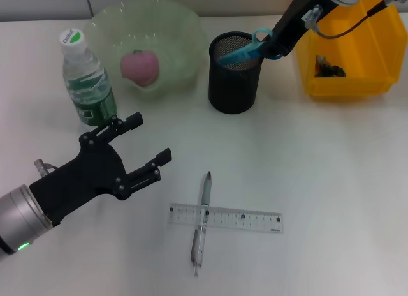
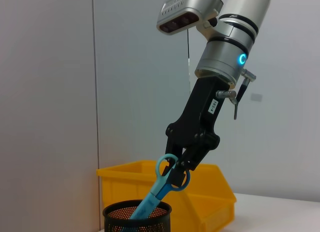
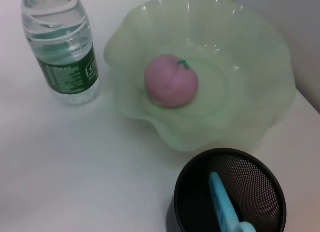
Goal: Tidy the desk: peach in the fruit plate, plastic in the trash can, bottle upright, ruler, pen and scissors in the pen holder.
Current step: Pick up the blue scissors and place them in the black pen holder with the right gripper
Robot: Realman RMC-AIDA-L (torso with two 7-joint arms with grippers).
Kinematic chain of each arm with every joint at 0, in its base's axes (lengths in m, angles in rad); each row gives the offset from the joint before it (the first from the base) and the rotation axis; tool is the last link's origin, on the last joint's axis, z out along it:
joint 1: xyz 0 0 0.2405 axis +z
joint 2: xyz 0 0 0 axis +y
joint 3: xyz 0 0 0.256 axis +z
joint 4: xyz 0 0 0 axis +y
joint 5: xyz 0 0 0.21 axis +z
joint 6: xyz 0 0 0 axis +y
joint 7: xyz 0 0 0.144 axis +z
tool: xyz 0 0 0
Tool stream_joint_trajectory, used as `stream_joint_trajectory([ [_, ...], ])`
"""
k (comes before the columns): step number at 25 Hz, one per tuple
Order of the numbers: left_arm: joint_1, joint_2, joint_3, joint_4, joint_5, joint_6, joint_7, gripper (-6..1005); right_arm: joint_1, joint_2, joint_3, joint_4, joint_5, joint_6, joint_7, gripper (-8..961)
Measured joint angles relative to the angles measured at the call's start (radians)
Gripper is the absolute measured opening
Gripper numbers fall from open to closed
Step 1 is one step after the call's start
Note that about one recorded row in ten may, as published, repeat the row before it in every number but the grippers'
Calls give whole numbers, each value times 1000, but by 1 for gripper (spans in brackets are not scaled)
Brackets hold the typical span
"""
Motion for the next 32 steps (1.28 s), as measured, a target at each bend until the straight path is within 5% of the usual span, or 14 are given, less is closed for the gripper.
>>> stream_joint_trajectory([
  [17,0,-1,0,0,0,0,-1,797,-22,12,9,-39,4,26,16,225],
  [22,-2,-1,0,0,0,0,-1,797,-36,17,9,-49,7,34,15,467],
  [32,-4,0,0,-2,0,4,-4,797,-122,37,2,-160,62,49,8,674],
])
